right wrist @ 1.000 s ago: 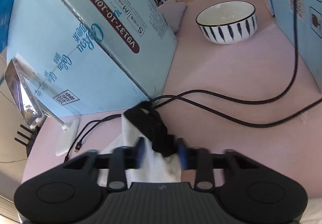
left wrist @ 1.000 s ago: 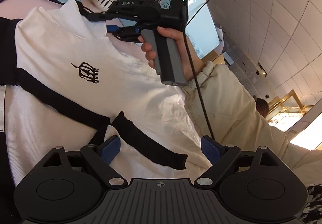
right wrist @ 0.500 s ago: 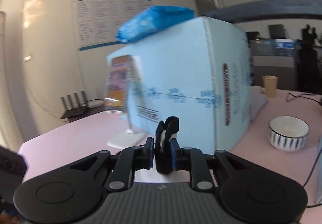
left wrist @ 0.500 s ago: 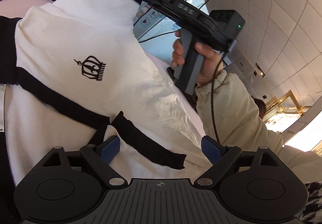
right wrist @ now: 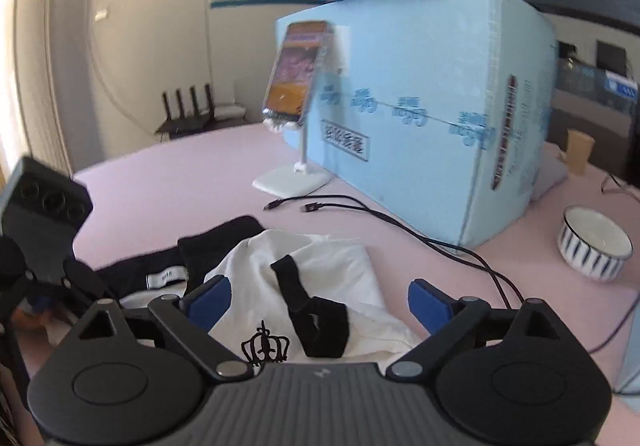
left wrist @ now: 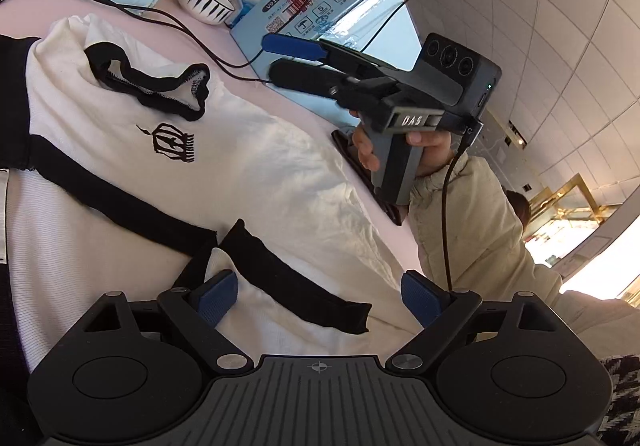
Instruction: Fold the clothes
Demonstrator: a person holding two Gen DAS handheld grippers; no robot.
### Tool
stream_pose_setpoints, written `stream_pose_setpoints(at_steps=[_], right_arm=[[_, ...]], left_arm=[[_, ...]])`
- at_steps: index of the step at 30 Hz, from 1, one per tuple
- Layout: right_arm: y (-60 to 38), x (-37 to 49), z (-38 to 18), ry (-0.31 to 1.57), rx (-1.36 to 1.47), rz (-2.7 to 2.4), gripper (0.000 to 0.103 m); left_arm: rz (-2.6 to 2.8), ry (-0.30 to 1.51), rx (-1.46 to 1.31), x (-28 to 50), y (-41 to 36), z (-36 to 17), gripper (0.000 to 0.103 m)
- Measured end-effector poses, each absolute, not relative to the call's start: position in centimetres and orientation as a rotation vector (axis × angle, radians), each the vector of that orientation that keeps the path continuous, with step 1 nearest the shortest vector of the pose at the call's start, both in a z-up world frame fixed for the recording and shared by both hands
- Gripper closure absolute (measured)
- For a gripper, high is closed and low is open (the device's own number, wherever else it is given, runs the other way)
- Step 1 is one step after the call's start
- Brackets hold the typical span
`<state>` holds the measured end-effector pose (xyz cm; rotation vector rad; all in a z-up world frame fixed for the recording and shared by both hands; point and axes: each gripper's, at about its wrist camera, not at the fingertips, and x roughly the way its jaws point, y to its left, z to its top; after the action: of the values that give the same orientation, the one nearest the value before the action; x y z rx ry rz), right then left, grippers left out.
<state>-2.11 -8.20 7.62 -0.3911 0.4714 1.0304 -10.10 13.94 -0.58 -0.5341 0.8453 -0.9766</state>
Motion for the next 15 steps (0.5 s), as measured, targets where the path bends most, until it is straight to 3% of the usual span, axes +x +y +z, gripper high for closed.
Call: stream_pose_setpoints(at_steps=[2, 4, 6, 9, 15], right_arm=[[-5.2, -2.3, 6.4, 0.434, -0.542, 0.997, 0.007], [-2.7, -1.9, 5.0, 0.459, -0.629, 0.983, 0.022], [-1.5, -0.5, 3.9, 0.554, -0.599, 1.011, 0.066], [-1.6, 1.1, 3.6, 0.603, -0.501, 1.016, 0.085], [-3.7, 0.0, 6.8, 0.488, -0.43, 1.04, 0.091]], left_arm=[[-0.977, 0.845, -0.533, -10.1, 14.0, -0.6, 0.012], [-0.978, 0.845, -0.53, -10.1, 13.9, -0.6, 0.012], [-0.979, 0.845, -0.529, -10.1, 13.9, -0.6, 0.012], [-0.979, 0.845, -0.527, -10.1, 13.9, -0.6, 0.011], [-0.988, 0.843, -0.508, -10.5, 13.6, -0.6, 0.008]])
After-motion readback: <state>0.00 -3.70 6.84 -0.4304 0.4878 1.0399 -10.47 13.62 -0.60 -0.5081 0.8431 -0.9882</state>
